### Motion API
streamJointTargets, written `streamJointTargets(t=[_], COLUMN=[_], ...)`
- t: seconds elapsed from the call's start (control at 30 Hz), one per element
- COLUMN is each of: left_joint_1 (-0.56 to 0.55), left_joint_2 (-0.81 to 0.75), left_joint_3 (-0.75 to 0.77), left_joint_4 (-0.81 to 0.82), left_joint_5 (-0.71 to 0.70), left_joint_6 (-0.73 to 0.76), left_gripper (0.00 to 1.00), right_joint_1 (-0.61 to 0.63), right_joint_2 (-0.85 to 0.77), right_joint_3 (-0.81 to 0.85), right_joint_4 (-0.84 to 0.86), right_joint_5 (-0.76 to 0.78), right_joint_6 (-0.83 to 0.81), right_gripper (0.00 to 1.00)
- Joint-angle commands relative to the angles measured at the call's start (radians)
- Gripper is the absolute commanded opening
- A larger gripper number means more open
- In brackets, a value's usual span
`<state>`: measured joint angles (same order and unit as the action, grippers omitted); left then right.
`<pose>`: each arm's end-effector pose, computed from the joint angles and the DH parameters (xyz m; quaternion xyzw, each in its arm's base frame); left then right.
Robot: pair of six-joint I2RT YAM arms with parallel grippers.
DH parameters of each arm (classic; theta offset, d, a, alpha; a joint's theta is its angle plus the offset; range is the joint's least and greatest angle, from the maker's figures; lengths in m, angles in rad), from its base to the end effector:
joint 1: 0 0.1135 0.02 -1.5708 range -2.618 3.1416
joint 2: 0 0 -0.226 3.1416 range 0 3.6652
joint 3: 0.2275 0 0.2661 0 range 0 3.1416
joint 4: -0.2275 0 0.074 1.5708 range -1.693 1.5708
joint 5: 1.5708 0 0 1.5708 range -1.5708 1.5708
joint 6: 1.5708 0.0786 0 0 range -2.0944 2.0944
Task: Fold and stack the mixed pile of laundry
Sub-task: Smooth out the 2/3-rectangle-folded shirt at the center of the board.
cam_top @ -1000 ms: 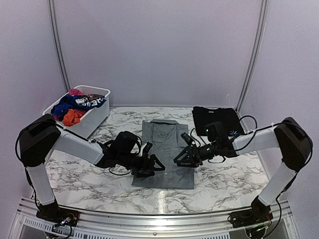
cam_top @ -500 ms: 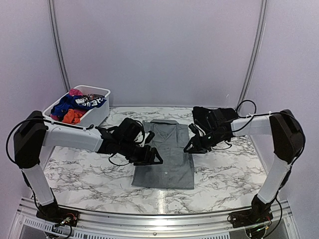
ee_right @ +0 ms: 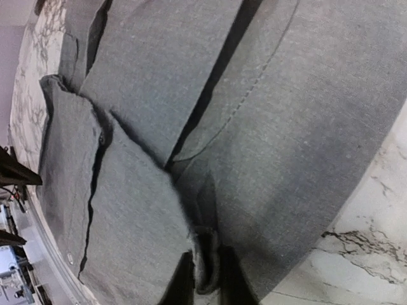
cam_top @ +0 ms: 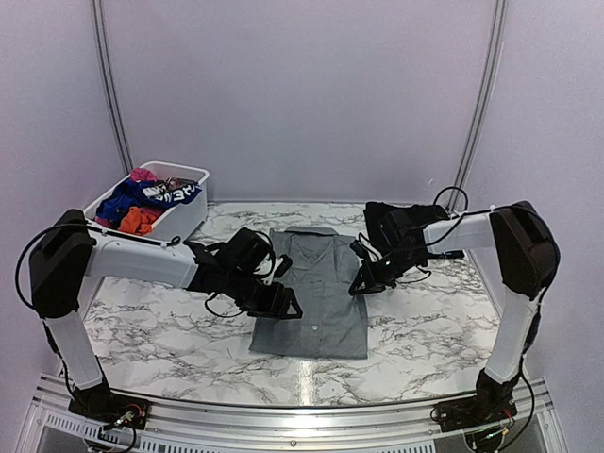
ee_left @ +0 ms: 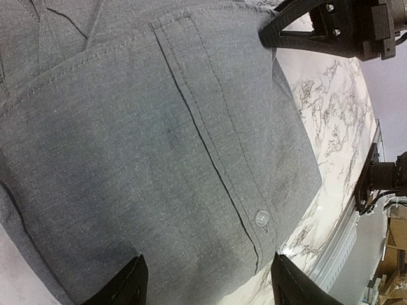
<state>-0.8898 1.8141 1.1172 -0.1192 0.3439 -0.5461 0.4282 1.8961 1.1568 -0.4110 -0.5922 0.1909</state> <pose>0.2395 -0.3377 0.1047 0.2188 0.8917 -0.3586 0.1688 0.3284 0.1981 0.0702 -0.1712 0.9216 0.3326 0.1032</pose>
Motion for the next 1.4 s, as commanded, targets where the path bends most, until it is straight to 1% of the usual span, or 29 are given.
streamJointTargets(t=[0.0,0.07,0.13,0.2,0.27,0.4,0.5,0.53,0.6,0.67,0.7,0.73,0.8,0.83,0.87,0.97,1.0,1.1,1.13,1.23,1.27,1.37], left_joint_1=[0.0,-0.003,-0.007,-0.007,-0.007,-0.009,-0.011,-0.012,-0.018,-0.026,-0.032,-0.04,-0.068,-0.088,-0.108,-0.186,-0.215,-0.289,-0.305,-0.345,-0.373,-0.437], left_joint_2=[0.021,0.035,0.056,0.075,0.093,0.113,0.082,0.056,-0.024,-0.102,-0.141,-0.172,-0.221,-0.236,-0.248,-0.255,-0.252,-0.234,-0.232,-0.223,-0.213,-0.157], left_joint_3=[0.023,0.021,0.021,0.016,0.011,0.001,-0.01,-0.017,-0.032,-0.055,-0.066,-0.079,-0.1,-0.11,-0.121,-0.146,-0.149,-0.161,-0.169,-0.195,-0.197,-0.184], left_joint_4=[-0.041,-0.043,-0.058,-0.062,-0.063,-0.065,-0.072,-0.068,-0.066,-0.064,-0.063,-0.059,-0.057,-0.056,-0.054,-0.042,-0.04,-0.01,0.006,0.051,0.055,0.058], left_joint_5=[-0.017,-0.016,-0.022,-0.025,-0.022,-0.036,-0.064,-0.074,-0.137,-0.22,-0.26,-0.294,-0.377,-0.416,-0.45,-0.542,-0.579,-0.671,-0.686,-0.678,-0.68,-0.734], left_joint_6=[0.049,0.07,0.087,0.091,0.089,0.084,0.093,0.103,0.154,0.216,0.249,0.286,0.367,0.405,0.444,0.537,0.58,0.651,0.668,0.719,0.751,0.815], left_gripper=[0.68,0.66,0.61,0.57,0.54,0.5,0.51,0.52,0.61,0.71,0.76,0.79,0.83,0.83,0.84,0.84,0.84,0.81,0.79,0.76,0.75,0.72], right_joint_1=[-0.002,-0.018,-0.027,-0.026,-0.023,-0.002,0.003,0.002,0.001,0.003,0.003,0.003,0.004,0.006,0.01,0.038,0.053,0.101,0.121,0.165,0.17,0.179], right_joint_2=[-0.003,-0.025,-0.023,0.021,0.077,0.158,0.157,0.149,0.13,0.092,0.066,0.033,-0.034,-0.06,-0.079,-0.103,-0.096,-0.033,-0.015,0.041,0.065,0.131], right_joint_3=[0.085,0.108,0.126,0.139,0.128,0.098,0.108,0.121,0.157,0.196,0.215,0.231,0.257,0.263,0.267,0.257,0.255,0.28,0.288,0.291,0.295,0.302], right_joint_4=[-0.11,-0.139,-0.154,-0.168,-0.15,-0.13,-0.144,-0.156,-0.189,-0.217,-0.226,-0.23,-0.228,-0.219,-0.206,-0.157,-0.143,-0.146,-0.144,-0.114,-0.111,-0.105], right_joint_5=[-0.001,0.031,0.082,0.097,0.074,0.136,0.206,0.23,0.251,0.245,0.237,0.228,0.193,0.162,0.131,0.037,0.016,-0.045,-0.055,-0.09,-0.104,-0.107], right_joint_6=[-0.063,-0.075,-0.092,-0.115,-0.11,-0.122,-0.116,-0.119,-0.134,-0.148,-0.148,-0.148,-0.144,-0.14,-0.138,-0.141,-0.142,-0.153,-0.156,-0.162,-0.161,-0.169], right_gripper=[0.0,0.0,0.0,0.0,0.0,0.0,0.0,0.0,0.01,0.21,0.29,0.36,0.47,0.5,0.51,0.51,0.48,0.38,0.35,0.31,0.29,0.26])
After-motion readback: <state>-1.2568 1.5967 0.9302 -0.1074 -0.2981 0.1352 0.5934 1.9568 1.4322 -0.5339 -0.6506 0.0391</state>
